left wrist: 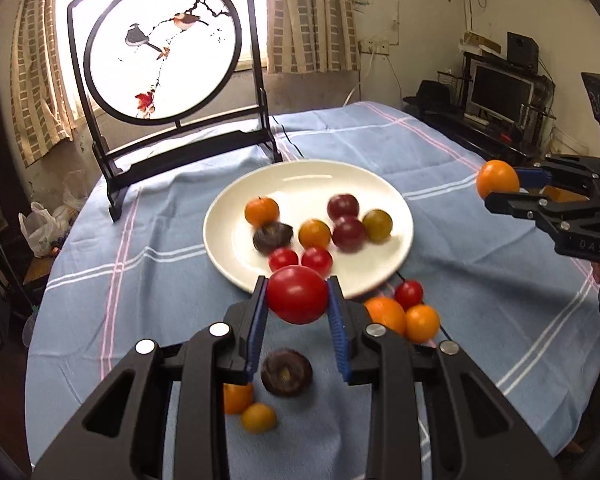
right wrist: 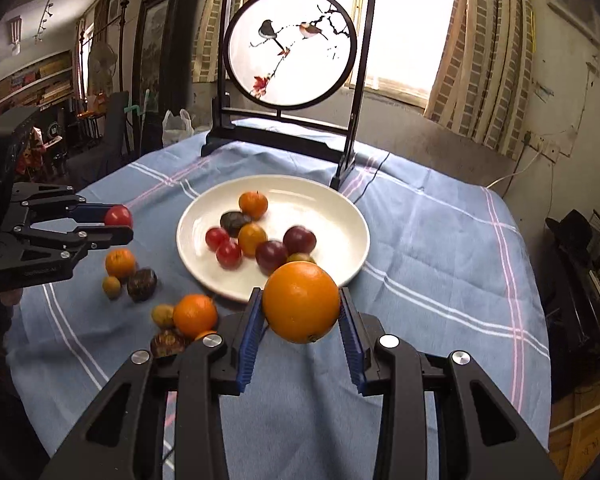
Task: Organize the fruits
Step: 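Carry the tomato onto the plate and open the left tool while the right tool releases the orange there, then move both open tools back toward the remaining fruits, then grasp a yellow-green fruit with the left tool while the right tool grasps a dark passion fruit, then place the yellow-green fruit on the plate with the left tool while the right tool places the passion fruit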
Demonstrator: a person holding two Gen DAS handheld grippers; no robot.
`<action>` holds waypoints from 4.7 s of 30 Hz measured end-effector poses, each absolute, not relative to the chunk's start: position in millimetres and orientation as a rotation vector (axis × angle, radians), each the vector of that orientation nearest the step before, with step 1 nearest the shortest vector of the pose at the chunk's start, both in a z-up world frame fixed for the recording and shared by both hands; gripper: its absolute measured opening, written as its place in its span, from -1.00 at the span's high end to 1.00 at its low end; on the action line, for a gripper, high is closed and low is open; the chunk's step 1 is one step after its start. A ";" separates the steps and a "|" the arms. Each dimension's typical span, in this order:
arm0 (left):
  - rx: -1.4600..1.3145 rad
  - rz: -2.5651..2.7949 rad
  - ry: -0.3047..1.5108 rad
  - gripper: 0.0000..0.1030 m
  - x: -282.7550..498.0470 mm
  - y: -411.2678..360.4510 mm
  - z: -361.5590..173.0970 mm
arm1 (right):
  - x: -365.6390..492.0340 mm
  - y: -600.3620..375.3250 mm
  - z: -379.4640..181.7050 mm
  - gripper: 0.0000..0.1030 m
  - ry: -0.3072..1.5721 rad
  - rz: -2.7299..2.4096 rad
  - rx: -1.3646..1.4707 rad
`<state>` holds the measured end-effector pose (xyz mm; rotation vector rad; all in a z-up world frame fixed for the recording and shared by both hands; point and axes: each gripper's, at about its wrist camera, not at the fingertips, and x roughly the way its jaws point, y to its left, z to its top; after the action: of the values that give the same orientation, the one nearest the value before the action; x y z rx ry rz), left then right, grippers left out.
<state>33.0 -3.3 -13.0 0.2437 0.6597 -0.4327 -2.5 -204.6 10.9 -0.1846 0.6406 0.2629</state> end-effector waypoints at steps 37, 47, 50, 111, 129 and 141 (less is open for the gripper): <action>0.183 -0.298 0.728 0.45 176.5 -32.6 -51.8 | 169.6 -173.9 -39.4 0.27 0.723 0.267 0.062; 0.175 -0.297 0.764 0.35 181.2 -34.7 -60.9 | 174.8 -170.0 -47.1 -0.10 0.709 0.236 0.055; 0.162 -0.292 0.750 0.15 180.0 -31.6 -58.6 | 171.1 -175.9 -41.1 -0.15 0.691 0.231 0.061; 0.228 -0.432 0.874 0.47 -0.4 50.7 -85.8 | -36.7 -135.1 -70.3 0.22 0.895 0.483 -0.157; 0.241 -0.371 0.663 0.46 34.5 -7.4 -22.5 | -14.4 -153.4 -23.1 0.22 0.763 0.451 -0.121; 0.248 -0.344 0.638 0.46 99.9 -35.2 -6.0 | 39.5 -169.5 3.3 0.22 0.696 0.408 -0.097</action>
<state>99.9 -35.2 -6.0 0.2481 0.6383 -0.3437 39.5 -169.5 3.3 -0.0969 0.6962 0.4080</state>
